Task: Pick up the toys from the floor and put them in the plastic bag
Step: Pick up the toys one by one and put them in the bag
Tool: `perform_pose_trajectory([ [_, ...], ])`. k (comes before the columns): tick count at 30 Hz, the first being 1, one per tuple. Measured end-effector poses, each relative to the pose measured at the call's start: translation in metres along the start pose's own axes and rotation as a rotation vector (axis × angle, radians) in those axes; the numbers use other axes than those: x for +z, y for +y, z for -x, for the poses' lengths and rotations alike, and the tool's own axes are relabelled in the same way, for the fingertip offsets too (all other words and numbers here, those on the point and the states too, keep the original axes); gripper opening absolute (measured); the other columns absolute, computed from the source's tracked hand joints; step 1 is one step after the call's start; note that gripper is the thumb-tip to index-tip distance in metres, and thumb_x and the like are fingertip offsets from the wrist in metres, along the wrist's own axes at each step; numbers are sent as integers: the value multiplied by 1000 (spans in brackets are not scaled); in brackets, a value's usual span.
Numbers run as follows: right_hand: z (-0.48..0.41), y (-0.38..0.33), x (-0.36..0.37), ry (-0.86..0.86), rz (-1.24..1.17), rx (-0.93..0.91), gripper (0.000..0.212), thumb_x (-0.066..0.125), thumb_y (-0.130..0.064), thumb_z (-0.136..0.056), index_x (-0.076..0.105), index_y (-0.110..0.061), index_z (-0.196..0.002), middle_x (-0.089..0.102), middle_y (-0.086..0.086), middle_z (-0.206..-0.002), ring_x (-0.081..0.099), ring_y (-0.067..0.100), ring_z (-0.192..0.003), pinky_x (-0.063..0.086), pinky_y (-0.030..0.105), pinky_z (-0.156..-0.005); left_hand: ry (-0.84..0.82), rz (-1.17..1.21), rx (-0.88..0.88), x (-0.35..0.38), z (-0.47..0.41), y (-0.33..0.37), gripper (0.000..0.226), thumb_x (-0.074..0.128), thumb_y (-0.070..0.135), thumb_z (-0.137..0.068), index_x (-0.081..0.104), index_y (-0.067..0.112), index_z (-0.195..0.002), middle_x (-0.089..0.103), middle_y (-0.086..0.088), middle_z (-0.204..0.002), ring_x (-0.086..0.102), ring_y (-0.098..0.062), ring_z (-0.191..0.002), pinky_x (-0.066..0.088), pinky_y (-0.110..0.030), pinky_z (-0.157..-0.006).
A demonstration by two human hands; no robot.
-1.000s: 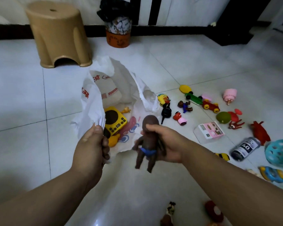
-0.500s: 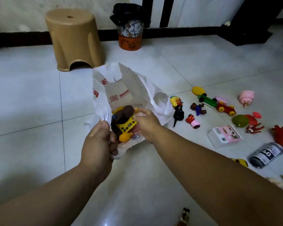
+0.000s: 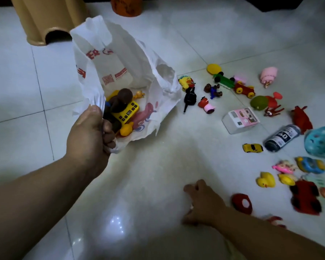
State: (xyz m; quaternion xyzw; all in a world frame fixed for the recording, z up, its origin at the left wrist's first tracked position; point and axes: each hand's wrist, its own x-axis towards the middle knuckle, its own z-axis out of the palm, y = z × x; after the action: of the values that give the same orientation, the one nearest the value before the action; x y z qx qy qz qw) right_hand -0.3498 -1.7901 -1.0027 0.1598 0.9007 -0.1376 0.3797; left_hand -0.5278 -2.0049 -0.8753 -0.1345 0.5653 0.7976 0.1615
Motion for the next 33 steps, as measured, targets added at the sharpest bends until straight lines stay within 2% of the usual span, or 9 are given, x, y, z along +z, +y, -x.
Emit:
perform_pose_trajectory([
  [3, -2, -12, 13, 33, -143, 113, 85, 76, -47, -64, 32, -26, -133, 21, 8, -133, 53, 31, -104, 53, 35, -83, -3, 1, 7, 3, 0, 0, 31, 34, 26, -99, 36, 22, -68, 37, 6, -48, 25, -11, -42, 22, -21, -44],
  [6, -2, -24, 1, -6, -438, 145, 26, 73, -13, -76, 50, -19, -86, 49, 8, -103, 60, 21, -62, 55, 30, -52, -11, -4, 5, 6, 2, 2, 33, 34, 27, -100, 36, 22, -67, 37, 7, -48, 26, -10, -40, 22, -20, -44],
  [8, -5, -33, -18, 72, -640, 103, 20, 71, -14, -80, 54, -16, -70, 64, 10, -80, 64, 23, -61, 57, 32, -55, -10, -18, 12, 6, 3, 2, 34, 34, 28, -100, 38, 22, -68, 37, 7, -48, 27, -10, -40, 23, -21, -43],
  [16, -18, -160, -167, 299, -1622, -120, 24, 59, -32, -92, 62, -13, -107, 63, 5, -103, 61, 19, -93, 56, 30, -75, 23, -10, 33, 5, 5, 7, 30, 34, 27, -101, 43, 23, -72, 37, 6, -48, 26, -11, -41, 24, -22, -43],
  [22, -17, -158, -188, 648, -1132, -173, 16, 65, -28, -85, 57, -19, -95, 61, 1, -103, 58, 18, -93, 45, 27, -75, 45, -5, 37, 2, 4, 11, 34, 34, 26, -101, 42, 22, -68, 37, 5, -48, 28, -11, -39, 25, -21, -41],
  [25, -18, -139, -194, 1060, -833, -69, 49, 78, -29, -72, 49, -18, -111, 45, 8, -126, 47, 23, -111, 43, 27, -80, 50, -13, 39, 0, 3, 10, 32, 34, 28, -101, 41, 19, -71, 37, 5, -50, 28, -12, -42, 25, -23, -43],
  [28, -35, -128, -222, 1004, -658, -22, 91, 81, -41, -66, 30, -24, -139, 26, 11, -146, 28, 30, -129, 41, 40, -97, 49, -29, 38, 4, 1, 9, 32, 35, 28, -101, 41, 19, -71, 38, 5, -49, 29, -11, -41, 26, -23, -43],
  [30, -46, -128, -244, 840, -531, -67, 67, 70, -45, -78, 41, -28, -136, 39, 9, -142, 35, 33, -127, 41, 40, -92, 49, -25, 41, 7, -1, 10, 32, 36, 29, -101, 41, 20, -71, 38, 6, -48, 29, -11, -40, 26, -22, -41],
  [33, -56, -129, -273, 770, -528, -165, 23, 49, -33, -93, 59, -16, -80, 61, 9, -90, 55, 30, -90, 36, 27, -60, 55, -10, 40, 12, -8, 12, 30, 36, 29, -101, 43, 20, -74, 38, 6, -48, 28, -11, -40, 27, -21, -40],
])
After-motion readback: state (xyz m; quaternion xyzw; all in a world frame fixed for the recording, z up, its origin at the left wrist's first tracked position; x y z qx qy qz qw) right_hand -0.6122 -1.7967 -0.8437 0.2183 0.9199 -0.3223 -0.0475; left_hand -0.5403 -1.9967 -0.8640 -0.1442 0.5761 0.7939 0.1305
